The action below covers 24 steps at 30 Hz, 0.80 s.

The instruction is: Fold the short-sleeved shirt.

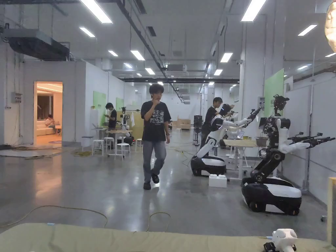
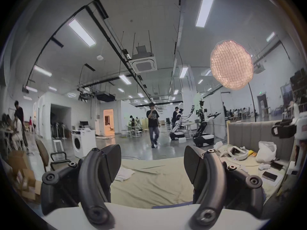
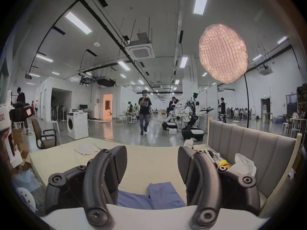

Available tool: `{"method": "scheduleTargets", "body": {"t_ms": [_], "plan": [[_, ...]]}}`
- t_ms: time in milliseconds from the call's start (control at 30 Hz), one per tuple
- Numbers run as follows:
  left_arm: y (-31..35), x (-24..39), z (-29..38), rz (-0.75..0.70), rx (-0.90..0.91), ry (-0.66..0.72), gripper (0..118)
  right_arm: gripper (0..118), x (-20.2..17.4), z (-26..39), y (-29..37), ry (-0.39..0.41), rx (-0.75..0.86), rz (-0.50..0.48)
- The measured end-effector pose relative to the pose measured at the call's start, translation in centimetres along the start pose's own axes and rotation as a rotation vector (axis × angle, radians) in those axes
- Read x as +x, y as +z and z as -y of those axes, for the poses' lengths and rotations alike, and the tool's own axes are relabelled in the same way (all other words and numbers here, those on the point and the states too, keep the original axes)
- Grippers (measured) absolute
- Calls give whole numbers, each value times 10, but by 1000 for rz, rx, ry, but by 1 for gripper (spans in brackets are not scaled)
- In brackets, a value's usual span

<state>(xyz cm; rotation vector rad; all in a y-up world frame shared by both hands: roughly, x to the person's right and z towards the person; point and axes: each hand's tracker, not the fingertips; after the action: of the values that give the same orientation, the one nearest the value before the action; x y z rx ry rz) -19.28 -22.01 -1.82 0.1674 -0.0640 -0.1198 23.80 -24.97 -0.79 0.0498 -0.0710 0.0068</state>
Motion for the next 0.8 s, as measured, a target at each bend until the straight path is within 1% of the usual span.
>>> {"method": "scheduleTargets", "body": {"t_ms": [33,67,100,133,167,200,233,267,300,433,500,567,633,667,733,767,800], "plan": [[0,2,0,4,-3,-12,79,65,-2,-1,2,-6,-3,-12],[0,3,-1,8,-13,-13,64,56,-2,1,1,-11,-7,-23],[-1,1,-1,33,-27,-9,38,38,-4,3,3,-13,-5,-33],[-1,1,0,40,-27,6,9,11,-5,4,3,-15,-4,-38],[-2,1,1,44,-35,27,2,1,-8,5,2,-14,-12,-30],[-3,0,2,55,-38,55,1,0,-9,7,2,-12,-12,-15],[-5,-7,2,114,-63,92,0,0,-7,7,2,-8,-24,-30],[-5,-9,3,112,-63,122,0,0,-7,7,1,-10,-39,-46],[-6,-9,4,105,-68,138,0,0,-8,7,1,-9,-40,-42],[-12,-14,3,116,-88,170,0,0,-14,10,-6,21,-65,-46],[-17,-15,7,129,-108,186,0,0,-12,12,-8,5,-72,-61],[-36,-13,11,153,-202,165,0,0,-11,17,-13,-21,-86,-72],[-60,-15,30,205,-283,162,0,0,-10,25,-16,-31,-105,-70],[-78,-16,44,224,-347,186,0,0,-10,31,-18,-35,-123,-71],[-120,-21,78,285,-556,270,0,0,-9,42,-21,-47,-172,-81],[-142,-23,107,293,-660,309,5,0,-8,49,-22,-50,-197,-82],[-159,-23,134,292,-708,328,22,0,-8,56,-23,-52,-222,-84]]}}
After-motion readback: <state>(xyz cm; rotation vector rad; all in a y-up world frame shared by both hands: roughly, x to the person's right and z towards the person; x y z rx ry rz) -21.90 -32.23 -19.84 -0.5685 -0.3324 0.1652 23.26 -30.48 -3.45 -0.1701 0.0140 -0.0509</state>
